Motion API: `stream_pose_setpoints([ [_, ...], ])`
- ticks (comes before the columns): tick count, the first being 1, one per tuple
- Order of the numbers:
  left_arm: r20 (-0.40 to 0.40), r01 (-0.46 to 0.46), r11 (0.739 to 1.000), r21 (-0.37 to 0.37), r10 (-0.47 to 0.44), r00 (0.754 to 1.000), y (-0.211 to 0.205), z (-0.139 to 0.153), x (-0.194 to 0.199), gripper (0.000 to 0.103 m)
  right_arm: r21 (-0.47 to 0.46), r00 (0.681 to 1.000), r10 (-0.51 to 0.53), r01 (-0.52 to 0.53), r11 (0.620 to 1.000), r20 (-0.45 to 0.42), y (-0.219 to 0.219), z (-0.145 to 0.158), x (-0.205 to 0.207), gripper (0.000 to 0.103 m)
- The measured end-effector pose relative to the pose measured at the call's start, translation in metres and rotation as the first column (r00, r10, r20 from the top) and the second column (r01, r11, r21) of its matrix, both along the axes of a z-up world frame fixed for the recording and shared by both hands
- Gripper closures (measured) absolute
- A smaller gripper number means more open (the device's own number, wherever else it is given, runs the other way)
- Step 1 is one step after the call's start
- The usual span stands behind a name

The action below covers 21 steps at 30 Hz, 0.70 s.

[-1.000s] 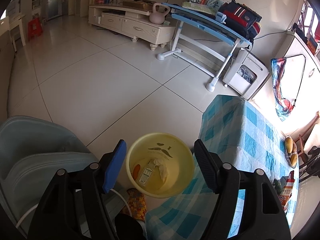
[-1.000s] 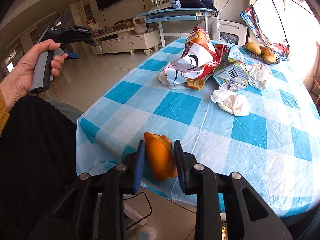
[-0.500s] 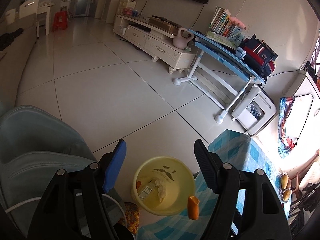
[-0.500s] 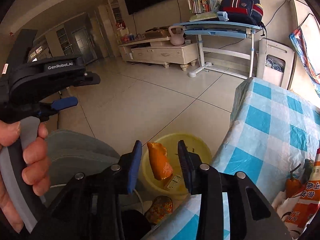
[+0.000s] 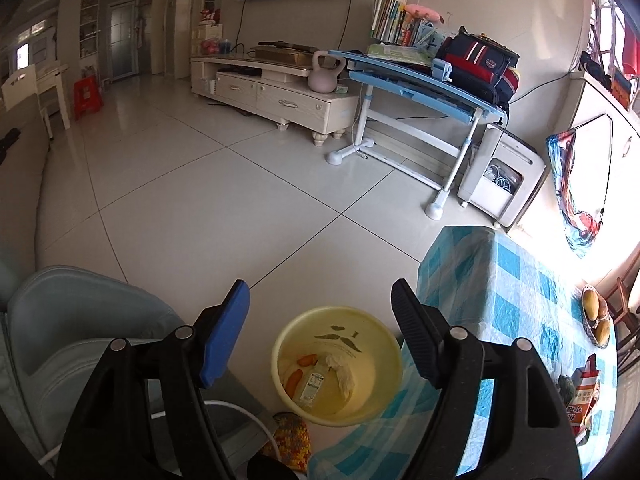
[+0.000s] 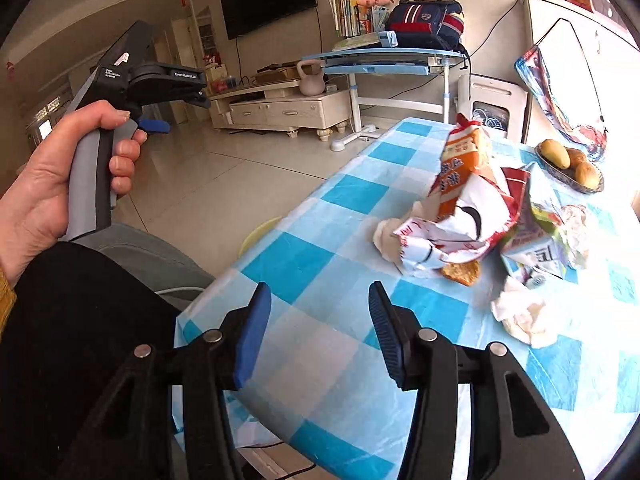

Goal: Collect trash
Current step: 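Move the right tool to the crumpled white tissue while the left tool returns to the table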

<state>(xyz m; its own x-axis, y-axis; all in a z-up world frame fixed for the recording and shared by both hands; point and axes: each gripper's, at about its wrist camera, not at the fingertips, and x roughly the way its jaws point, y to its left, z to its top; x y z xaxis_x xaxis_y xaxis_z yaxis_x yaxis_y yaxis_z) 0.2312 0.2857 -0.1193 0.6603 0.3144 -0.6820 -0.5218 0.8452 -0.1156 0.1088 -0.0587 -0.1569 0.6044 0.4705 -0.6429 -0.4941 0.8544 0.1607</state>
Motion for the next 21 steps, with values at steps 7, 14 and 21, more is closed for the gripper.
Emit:
stream_pose_setpoints([
  [7,-0.065,0.078,0.994,0.076,-0.073,0.995,-0.037,-0.002,0.014,0.029,0.075,0.974,-0.215,0.22,0.973,-0.076,-0.066,-0.004,0.02,0.052],
  [14,-0.134,0.159,0.972,0.173,-0.137,0.982,-0.069,-0.006,0.025,0.024,0.064,0.979,-0.192,0.197,0.978,-0.069,-0.059,-0.01,0.019,0.05],
  [21,-0.146,0.182,0.97,0.16,-0.159,0.976,-0.077,-0.007,0.027,0.021,0.053,0.968,-0.246,0.248,0.967,-0.052,-0.077,-0.01,0.02,0.042],
])
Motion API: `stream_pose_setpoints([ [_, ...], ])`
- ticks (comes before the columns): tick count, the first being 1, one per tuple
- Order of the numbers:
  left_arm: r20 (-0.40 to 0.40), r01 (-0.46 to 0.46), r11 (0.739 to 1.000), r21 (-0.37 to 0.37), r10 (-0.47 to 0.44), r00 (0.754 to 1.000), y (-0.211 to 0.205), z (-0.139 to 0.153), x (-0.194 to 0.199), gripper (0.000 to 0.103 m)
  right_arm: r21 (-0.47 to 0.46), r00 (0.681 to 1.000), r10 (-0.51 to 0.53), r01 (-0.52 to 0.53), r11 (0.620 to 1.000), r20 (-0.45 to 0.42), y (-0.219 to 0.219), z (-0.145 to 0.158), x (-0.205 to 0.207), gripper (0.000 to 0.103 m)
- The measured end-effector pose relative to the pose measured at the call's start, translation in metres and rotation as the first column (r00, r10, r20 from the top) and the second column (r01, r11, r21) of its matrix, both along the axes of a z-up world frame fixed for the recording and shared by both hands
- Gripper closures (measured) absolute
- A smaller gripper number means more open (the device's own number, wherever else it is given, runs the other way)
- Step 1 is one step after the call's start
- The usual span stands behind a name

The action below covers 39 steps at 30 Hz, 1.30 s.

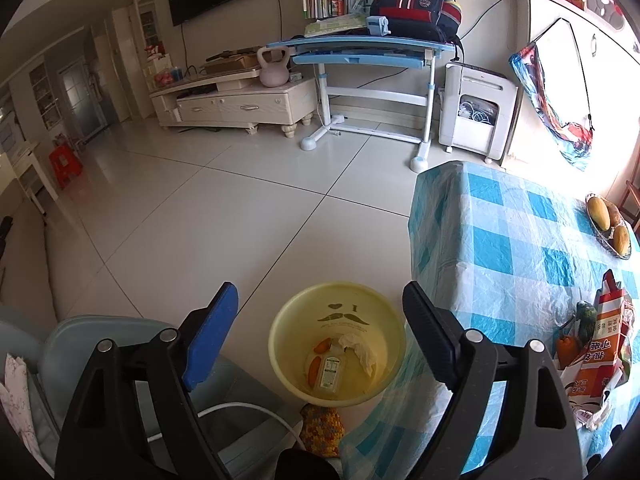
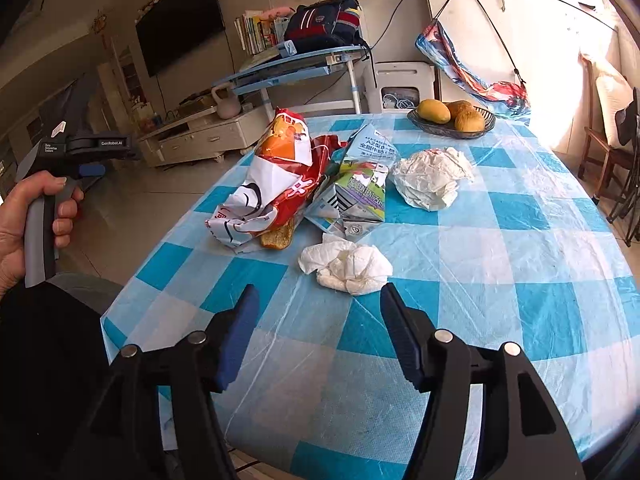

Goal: Collect trash
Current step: 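Move the right tool to the crumpled white tissue while the left tool returns to the table, then grasp the small white tissue with the right tool while the left tool grasps the red snack bag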

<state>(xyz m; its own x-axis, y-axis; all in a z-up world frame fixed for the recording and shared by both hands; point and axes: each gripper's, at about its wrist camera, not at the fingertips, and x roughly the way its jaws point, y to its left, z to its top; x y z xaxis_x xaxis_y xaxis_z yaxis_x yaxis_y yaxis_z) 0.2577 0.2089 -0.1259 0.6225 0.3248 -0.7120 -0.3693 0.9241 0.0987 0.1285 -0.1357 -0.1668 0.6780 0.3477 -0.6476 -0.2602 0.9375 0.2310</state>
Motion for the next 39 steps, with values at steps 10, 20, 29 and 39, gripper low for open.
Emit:
stream_pose_setpoints([
  [10,-0.014,0.064,0.998,-0.011,-0.064,0.998,-0.007,-0.004,-0.004,0.019,-0.06,0.999,0.003,-0.005,0.998,-0.04,0.003,0.002,0.032,0.041],
  [20,0.044,0.158,0.983,-0.093,-0.154,0.987,-0.017,0.001,-0.013,0.019,-0.034,0.991,0.036,-0.041,0.999,-0.126,-0.003,-0.012,0.045,0.068],
  [29,0.136,0.459,0.885,-0.083,-0.446,0.885,-0.091,0.013,-0.034,0.018,-0.018,0.994,0.038,-0.04,0.999,-0.1,-0.009,0.006,0.025,0.087],
  [39,0.14,0.67,0.73,-0.134,-0.656,0.742,-0.185,-0.005,-0.04,0.018,0.039,0.994,0.019,-0.015,0.999,-0.108,-0.022,0.003,0.024,0.087],
])
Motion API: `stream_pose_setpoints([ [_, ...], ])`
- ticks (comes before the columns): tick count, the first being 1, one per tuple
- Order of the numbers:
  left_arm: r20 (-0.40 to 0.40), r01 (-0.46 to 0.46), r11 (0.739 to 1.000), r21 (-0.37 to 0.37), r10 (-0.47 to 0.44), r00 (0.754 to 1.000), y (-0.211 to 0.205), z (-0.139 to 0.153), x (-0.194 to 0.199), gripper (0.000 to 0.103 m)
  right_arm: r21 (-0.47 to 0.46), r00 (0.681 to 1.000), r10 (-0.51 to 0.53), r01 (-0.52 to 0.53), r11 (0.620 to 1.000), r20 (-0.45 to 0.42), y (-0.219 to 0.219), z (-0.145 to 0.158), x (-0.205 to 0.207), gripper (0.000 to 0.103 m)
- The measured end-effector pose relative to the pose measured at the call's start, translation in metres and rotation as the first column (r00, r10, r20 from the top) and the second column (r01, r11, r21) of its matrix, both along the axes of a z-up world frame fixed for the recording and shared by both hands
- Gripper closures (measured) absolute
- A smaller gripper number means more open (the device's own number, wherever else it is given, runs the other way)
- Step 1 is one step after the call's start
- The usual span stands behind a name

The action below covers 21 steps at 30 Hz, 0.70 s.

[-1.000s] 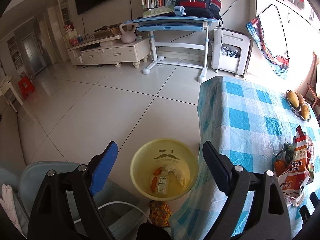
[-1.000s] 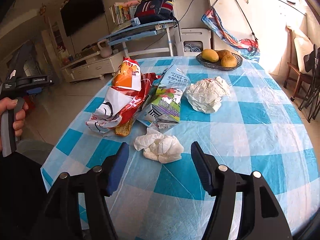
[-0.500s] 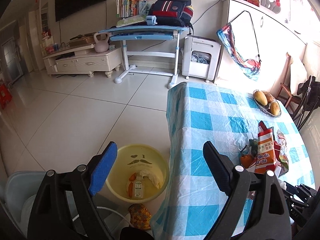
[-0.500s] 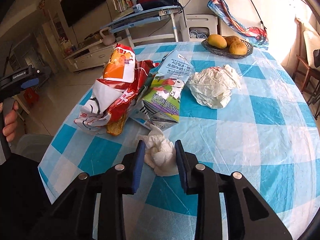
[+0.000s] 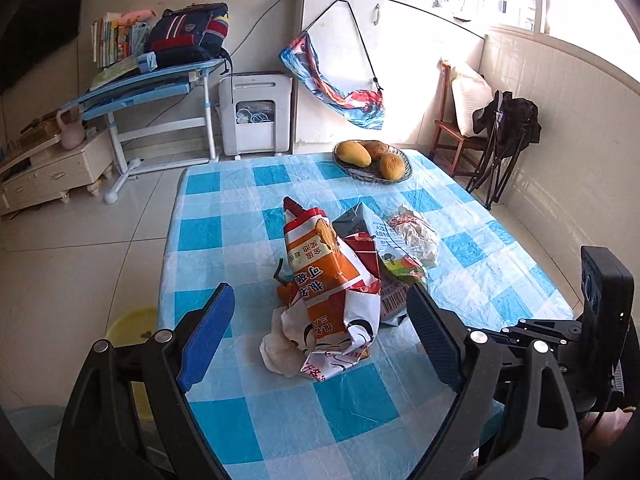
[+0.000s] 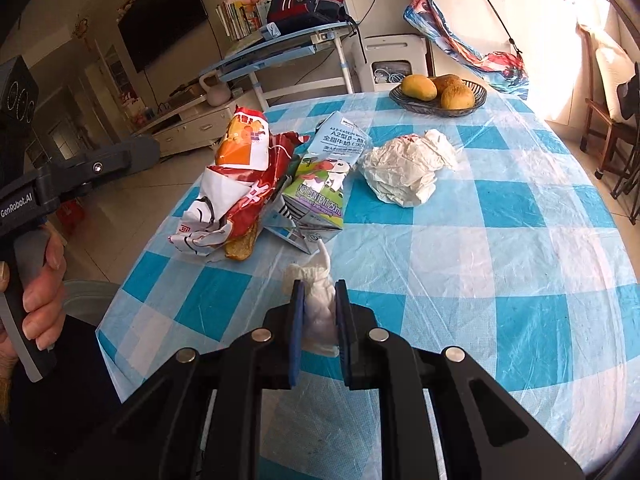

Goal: Collect trash
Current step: 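Grasp the small white tissue with the right tool while the left tool grasps the red snack bag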

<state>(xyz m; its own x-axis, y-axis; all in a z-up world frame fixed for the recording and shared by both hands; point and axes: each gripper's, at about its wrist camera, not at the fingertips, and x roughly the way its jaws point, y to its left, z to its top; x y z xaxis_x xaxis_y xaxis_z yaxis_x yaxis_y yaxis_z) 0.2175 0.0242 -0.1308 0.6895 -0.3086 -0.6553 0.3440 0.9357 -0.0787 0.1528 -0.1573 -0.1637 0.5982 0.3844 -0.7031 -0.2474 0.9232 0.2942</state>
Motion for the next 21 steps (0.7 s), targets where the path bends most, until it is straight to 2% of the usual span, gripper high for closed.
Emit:
stream_pose_setpoints([
  [3,-0.004,0.031,0.999,0.021,-0.031,1.0,-0.016,-0.005,0.0,0.016,0.009,1.0,0.0,0.0,1.0,-0.021,-0.002,-0.006,0.002,0.087],
  [9,-0.082,0.022,0.99,0.142,-0.01,0.997,-0.033,-0.028,0.015,0.018,0.013,0.999,0.011,-0.01,1.0,-0.044,-0.001,-0.013,0.006,0.083],
  [10,-0.098,0.019,0.988,0.151,-0.004,0.995,-0.032,-0.032,0.018,0.029,0.014,0.999,0.012,-0.012,1.0,-0.043,-0.001,-0.013,0.006,0.083],
  [12,-0.147,0.037,0.99,0.135,-0.017,0.989,-0.03,-0.037,0.024,0.066,0.015,0.999,0.015,-0.015,1.0,-0.041,0.0,-0.014,0.007,0.083],
  [13,-0.147,0.048,0.99,0.136,-0.028,0.989,-0.029,-0.037,0.025,0.076,0.016,0.999,0.017,-0.016,1.0,-0.04,0.0,-0.014,0.007,0.083],
  [14,-0.128,0.053,0.989,0.136,-0.035,0.991,-0.029,-0.034,0.023,0.078,0.018,0.999,0.018,-0.017,1.0,-0.04,-0.001,-0.014,0.008,0.083],
  [17,-0.093,0.074,0.995,0.064,-0.068,0.993,-0.023,-0.021,0.017,0.08,0.024,0.999,0.023,-0.022,0.999,-0.038,-0.002,-0.015,0.008,0.083],
  [21,-0.061,0.078,0.993,-0.084,-0.083,0.995,-0.004,-0.002,0.016,0.084,0.033,0.999,0.023,-0.022,0.999,-0.026,-0.005,-0.014,0.006,0.086],
])
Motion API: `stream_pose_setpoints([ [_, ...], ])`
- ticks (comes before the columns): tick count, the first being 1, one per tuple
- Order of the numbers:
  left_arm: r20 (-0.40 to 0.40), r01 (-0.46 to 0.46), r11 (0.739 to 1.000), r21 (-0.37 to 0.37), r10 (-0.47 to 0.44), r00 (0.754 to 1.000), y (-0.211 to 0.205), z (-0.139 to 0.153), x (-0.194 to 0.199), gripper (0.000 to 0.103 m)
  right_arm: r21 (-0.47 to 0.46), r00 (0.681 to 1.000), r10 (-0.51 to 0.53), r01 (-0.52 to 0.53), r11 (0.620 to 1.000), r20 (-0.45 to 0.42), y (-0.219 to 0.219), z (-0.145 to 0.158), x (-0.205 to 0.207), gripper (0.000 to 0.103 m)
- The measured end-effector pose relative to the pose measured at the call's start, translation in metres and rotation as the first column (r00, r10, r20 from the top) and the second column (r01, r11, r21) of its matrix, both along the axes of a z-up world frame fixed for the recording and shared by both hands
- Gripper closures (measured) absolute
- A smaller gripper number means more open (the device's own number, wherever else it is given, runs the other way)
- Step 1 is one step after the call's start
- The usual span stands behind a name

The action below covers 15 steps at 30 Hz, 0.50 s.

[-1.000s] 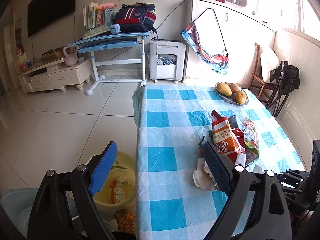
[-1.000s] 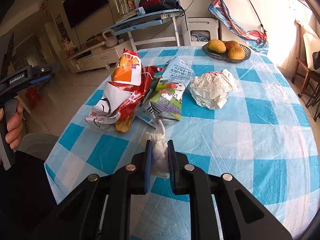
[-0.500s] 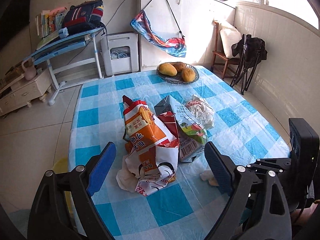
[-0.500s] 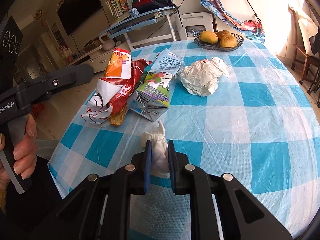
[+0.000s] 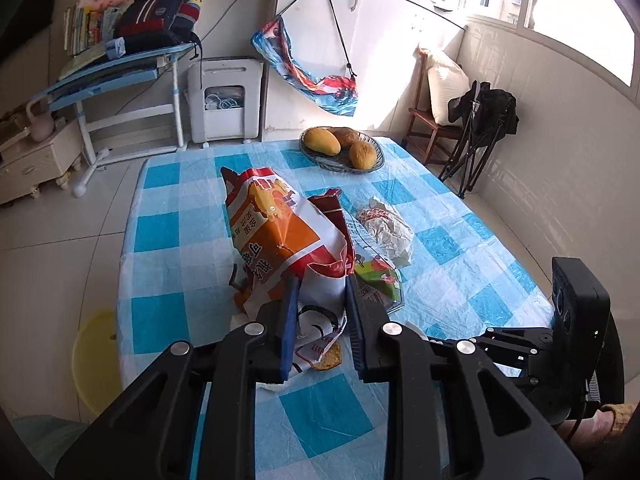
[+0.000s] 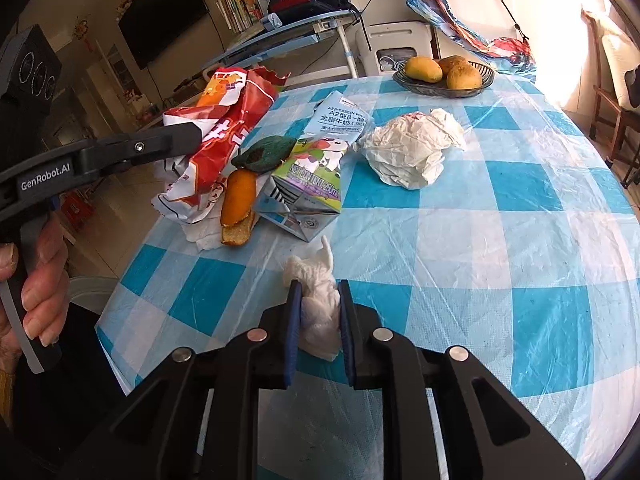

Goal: Collect trash
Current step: 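Grasp the small white tissue with the right tool while the left tool grasps the red snack bag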

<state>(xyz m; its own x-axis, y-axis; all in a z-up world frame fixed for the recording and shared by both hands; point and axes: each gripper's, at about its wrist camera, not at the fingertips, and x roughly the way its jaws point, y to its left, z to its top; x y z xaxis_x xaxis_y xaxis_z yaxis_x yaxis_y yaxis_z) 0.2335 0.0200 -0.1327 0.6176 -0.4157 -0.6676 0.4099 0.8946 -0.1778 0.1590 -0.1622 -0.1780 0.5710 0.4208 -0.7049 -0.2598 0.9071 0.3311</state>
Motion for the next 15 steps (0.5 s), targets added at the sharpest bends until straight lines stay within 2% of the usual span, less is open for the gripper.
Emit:
stream_pose_setpoints([
  [2,0.005,-0.022,0.997,-0.076,0.022,1.0,0.014,0.008,0.002,0.09,0.006,1.0,-0.006,0.006,1.0,0.015,-0.002,0.003,-0.002,0.087],
  [6,-0.004,-0.083,0.977,-0.197,0.084,0.996,0.045,0.018,0.005,0.091,0.015,1.0,-0.009,0.008,1.0,0.027,-0.004,0.006,-0.003,0.088],
  [9,-0.024,-0.119,0.975,-0.187,0.117,0.993,0.056,0.015,0.007,0.091,0.019,1.0,-0.007,0.007,1.0,0.014,-0.003,0.003,-0.002,0.088],
  [12,-0.087,-0.056,0.984,-0.167,0.042,0.995,0.05,0.005,0.007,0.09,0.022,1.0,-0.009,0.009,1.0,0.003,-0.003,0.002,-0.002,0.088],
  [13,-0.104,-0.042,0.991,-0.13,0.029,0.994,0.045,0.001,0.005,0.083,0.026,1.0,-0.01,0.01,1.0,-0.001,-0.004,0.002,-0.001,0.088],
  [14,-0.113,-0.041,0.995,-0.092,0.03,0.993,0.04,-0.004,0.003,0.068,0.03,1.0,-0.012,0.012,0.999,-0.005,-0.004,0.001,0.0,0.088],
  [15,-0.115,-0.049,0.997,-0.057,0.042,0.992,0.037,-0.008,0.001,0.046,0.035,1.0,-0.012,0.013,0.999,-0.01,-0.004,0.001,0.0,0.088],
])
